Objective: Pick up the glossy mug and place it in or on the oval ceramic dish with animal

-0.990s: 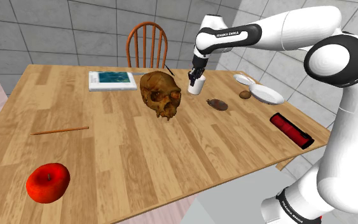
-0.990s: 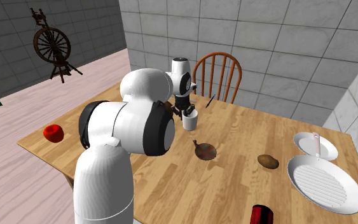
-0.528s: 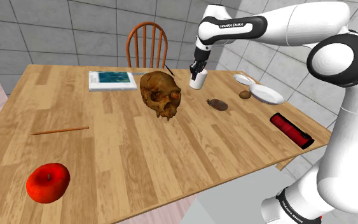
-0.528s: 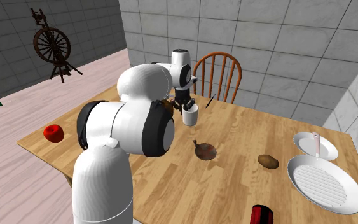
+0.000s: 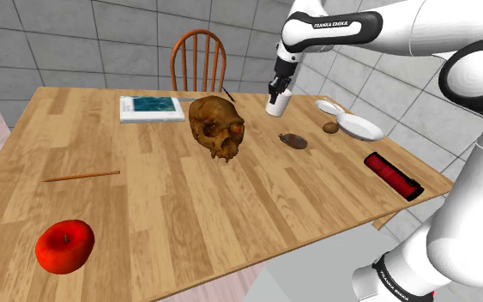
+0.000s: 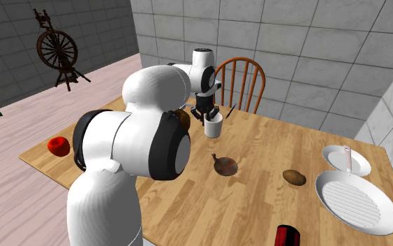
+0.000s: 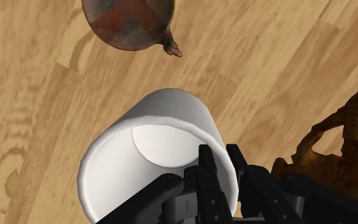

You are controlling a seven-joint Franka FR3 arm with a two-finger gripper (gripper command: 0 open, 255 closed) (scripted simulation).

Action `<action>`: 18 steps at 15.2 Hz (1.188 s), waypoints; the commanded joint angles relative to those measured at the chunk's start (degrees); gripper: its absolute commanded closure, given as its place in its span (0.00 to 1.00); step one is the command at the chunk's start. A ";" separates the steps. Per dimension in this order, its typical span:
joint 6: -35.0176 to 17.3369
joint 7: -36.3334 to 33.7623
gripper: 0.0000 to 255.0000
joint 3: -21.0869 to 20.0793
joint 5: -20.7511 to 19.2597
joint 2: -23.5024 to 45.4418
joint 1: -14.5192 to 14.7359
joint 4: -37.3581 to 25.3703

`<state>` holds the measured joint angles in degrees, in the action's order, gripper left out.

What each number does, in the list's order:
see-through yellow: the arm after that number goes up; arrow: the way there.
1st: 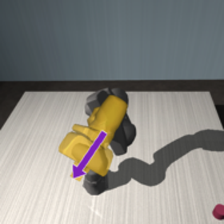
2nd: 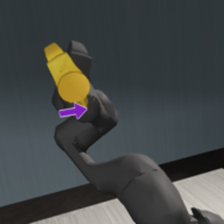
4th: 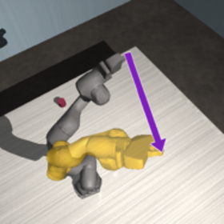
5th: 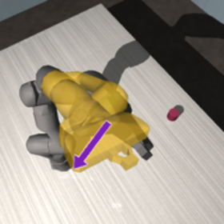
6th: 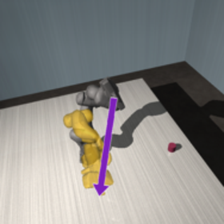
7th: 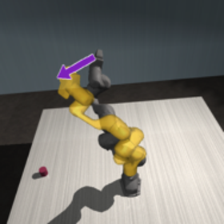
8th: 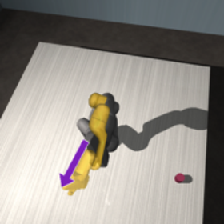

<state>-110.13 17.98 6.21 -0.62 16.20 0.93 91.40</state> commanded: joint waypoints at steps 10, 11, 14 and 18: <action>-3.34 7.82 1.00 3.60 -1.04 -14.05 -4.37 17.01; -4.08 7.82 1.00 3.60 -1.03 -13.91 -4.37 17.62; -6.30 7.82 1.00 3.62 -0.96 -13.38 -4.39 19.32; -9.25 7.84 1.00 3.63 -0.83 -12.55 -4.43 21.44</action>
<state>-118.61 25.80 9.83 -1.47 3.45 -3.49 112.32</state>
